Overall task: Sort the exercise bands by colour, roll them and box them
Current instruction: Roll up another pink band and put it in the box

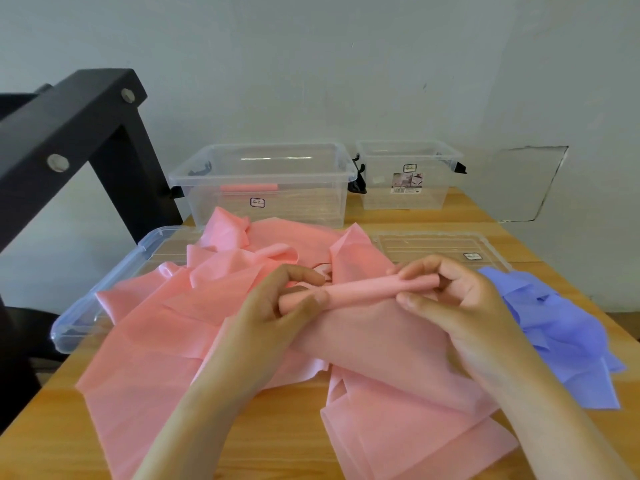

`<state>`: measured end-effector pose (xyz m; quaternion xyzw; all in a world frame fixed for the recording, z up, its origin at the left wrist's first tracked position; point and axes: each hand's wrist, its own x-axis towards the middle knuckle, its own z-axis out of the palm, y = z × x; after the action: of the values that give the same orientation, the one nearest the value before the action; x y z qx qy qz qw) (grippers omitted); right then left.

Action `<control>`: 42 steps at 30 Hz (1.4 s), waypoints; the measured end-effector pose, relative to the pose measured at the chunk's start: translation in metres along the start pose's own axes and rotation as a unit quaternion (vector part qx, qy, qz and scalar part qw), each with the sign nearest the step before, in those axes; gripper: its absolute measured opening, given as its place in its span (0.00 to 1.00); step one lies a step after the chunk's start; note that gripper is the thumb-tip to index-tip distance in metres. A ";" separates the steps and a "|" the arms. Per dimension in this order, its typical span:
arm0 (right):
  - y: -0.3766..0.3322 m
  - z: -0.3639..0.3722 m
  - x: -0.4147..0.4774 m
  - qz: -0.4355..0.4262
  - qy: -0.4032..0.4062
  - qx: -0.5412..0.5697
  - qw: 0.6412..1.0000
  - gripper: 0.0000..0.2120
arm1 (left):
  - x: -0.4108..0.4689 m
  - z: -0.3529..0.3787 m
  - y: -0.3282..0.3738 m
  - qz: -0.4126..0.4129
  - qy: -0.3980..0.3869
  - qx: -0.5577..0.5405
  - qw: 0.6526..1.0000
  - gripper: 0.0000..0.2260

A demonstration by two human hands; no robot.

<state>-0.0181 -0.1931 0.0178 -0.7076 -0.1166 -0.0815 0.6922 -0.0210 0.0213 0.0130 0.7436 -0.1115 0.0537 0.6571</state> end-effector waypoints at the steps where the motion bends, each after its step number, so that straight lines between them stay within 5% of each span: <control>1: 0.001 0.000 0.000 0.017 -0.007 0.000 1.000 0.11 | 0.000 0.000 0.001 0.007 0.004 -0.020 1.000 0.05; 6: 0.002 0.001 0.000 0.051 -0.001 0.012 0.999 0.12 | 0.002 -0.002 0.003 0.002 0.013 -0.087 0.996 0.11; 20: 0.002 -0.001 0.000 0.044 0.031 0.006 0.999 0.08 | -0.001 0.001 0.006 0.013 0.001 -0.006 1.000 0.07; 24: -0.002 0.001 -0.001 -0.010 0.035 -0.006 0.999 0.16 | -0.001 -0.001 0.002 -0.013 0.011 0.021 1.000 0.06; 32: 0.002 0.001 0.000 0.053 0.034 -0.010 0.998 0.05 | 0.001 -0.001 0.006 0.001 0.023 -0.070 0.997 0.09; 35: 0.001 0.001 -0.001 0.026 0.046 -0.002 0.999 0.07 | 0.000 -0.002 0.001 -0.053 -0.006 -0.033 0.998 0.07; 42: 0.000 0.002 -0.003 0.069 0.019 0.020 0.997 0.12 | 0.001 -0.001 0.007 -0.005 -0.001 -0.058 0.998 0.07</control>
<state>-0.0207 -0.1912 0.0170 -0.6986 -0.0560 -0.0450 0.7119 -0.0218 0.0209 0.0199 0.7049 -0.1107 0.0432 0.6993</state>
